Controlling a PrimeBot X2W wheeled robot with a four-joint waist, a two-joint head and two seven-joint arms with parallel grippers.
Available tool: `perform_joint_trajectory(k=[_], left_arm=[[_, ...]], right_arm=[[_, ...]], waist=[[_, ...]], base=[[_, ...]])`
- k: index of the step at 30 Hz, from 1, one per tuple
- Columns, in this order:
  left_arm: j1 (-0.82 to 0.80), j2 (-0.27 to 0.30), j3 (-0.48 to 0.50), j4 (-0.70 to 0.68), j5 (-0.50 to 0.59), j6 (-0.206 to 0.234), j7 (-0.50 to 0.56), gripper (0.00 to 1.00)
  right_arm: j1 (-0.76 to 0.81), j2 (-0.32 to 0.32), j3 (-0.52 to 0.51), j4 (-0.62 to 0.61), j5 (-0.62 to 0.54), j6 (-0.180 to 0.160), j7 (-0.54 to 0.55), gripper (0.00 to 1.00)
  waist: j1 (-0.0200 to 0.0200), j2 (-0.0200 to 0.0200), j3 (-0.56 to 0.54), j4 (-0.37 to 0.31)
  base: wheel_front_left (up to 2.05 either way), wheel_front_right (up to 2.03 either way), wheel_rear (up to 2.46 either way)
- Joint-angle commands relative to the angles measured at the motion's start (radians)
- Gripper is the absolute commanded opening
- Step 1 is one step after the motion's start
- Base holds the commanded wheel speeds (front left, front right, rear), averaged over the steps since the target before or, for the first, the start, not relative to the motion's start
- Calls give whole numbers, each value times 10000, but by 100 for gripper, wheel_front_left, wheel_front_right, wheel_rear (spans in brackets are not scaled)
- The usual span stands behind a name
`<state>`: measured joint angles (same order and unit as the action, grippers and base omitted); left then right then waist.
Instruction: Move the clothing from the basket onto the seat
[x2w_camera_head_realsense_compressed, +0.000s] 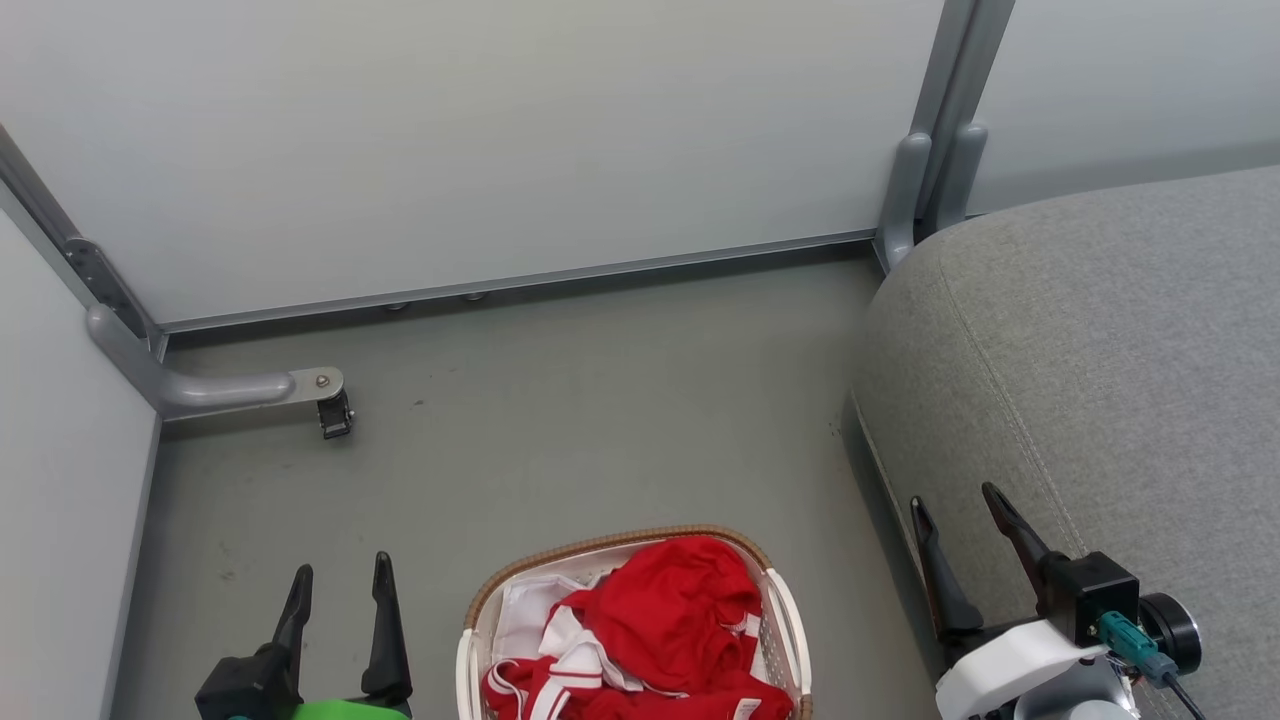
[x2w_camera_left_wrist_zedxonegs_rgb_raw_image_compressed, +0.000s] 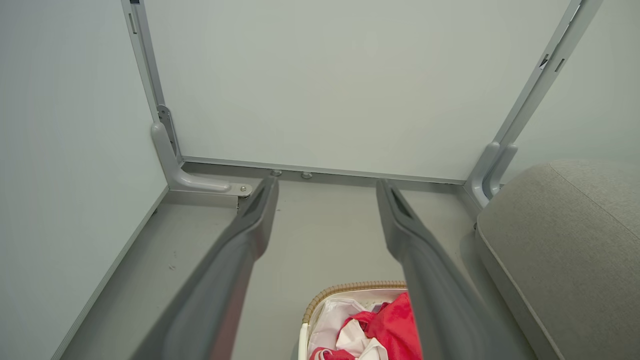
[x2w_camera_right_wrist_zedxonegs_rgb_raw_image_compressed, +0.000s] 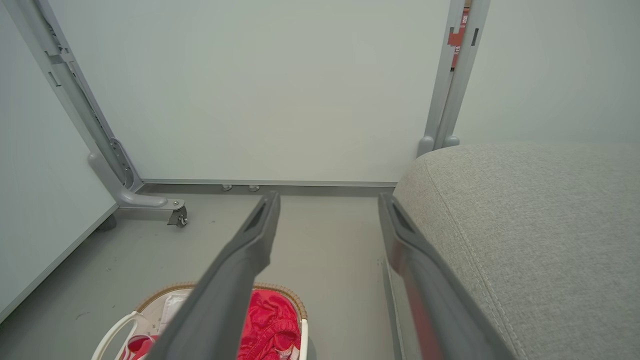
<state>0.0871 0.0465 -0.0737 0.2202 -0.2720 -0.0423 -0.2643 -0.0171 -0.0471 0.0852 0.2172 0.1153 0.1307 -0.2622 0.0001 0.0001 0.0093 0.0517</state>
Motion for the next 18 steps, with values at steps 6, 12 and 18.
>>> perform_joint_trajectory(k=[6,12,18], left_arm=[[101,69,-18,43,-18,1,-2,100],[72,69,-26,40,-80,-7,-2,100],[55,70,-8,34,-91,9,-2,100]], right_arm=[[115,-59,-28,-44,-57,0,-42,100],[111,-59,-49,-48,-62,0,-35,100],[82,-59,-54,-49,-48,0,-35,100]], waist=[[-1,-1,6,-17],[-1,-1,28,1],[-1,-1,45,1]], base=[[0,0,0],[0,0,0],[0,0,0]])
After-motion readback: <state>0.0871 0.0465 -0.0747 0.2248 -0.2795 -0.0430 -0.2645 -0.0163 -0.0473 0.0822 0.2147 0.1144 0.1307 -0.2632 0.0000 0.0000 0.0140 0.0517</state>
